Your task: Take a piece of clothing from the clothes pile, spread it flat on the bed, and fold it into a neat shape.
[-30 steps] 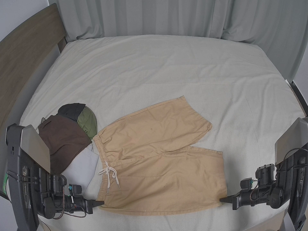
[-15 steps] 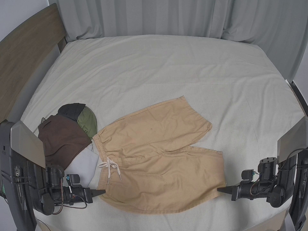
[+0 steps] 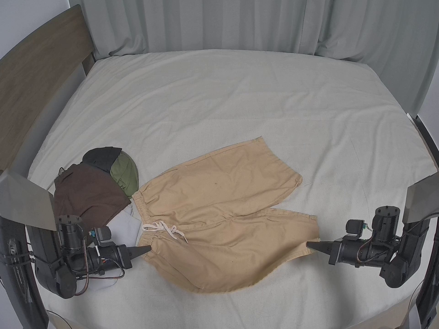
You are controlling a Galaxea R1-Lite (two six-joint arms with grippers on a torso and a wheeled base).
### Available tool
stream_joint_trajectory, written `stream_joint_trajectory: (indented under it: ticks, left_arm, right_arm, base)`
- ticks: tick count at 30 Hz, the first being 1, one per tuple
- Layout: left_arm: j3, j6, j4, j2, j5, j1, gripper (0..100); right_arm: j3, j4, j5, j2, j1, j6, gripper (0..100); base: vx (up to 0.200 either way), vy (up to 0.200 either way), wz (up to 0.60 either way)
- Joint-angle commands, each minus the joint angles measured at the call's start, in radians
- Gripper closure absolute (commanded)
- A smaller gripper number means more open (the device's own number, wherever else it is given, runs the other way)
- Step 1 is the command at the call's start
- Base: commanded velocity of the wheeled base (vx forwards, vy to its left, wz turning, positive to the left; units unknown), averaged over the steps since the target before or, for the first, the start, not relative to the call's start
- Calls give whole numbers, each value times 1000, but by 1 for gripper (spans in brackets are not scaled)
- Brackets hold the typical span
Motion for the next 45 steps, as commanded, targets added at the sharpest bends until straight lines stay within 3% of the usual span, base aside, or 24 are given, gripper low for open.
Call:
stream_joint_trajectory:
  ticks: [1,13,36,45]
  left_arm:
    - [-10,0,-2,-12,0,1,100]
    - [-53,-51,-2,-10,42,7,100]
    - [-70,-71,-3,-23,45,10,100]
    - [-76,-71,-3,-32,45,10,100]
  right_arm:
    - [-7,-1,0,-12,-1,0,100]
    - [-58,-1,-4,-61,-8,65,100]
    - [-105,-1,-9,-78,-12,65,100]
    - [-170,-1,-43,-81,-7,65,100]
  base:
    - [0,0,0]
    - [0,0,0]
    - [0,0,0]
    - [0,0,0]
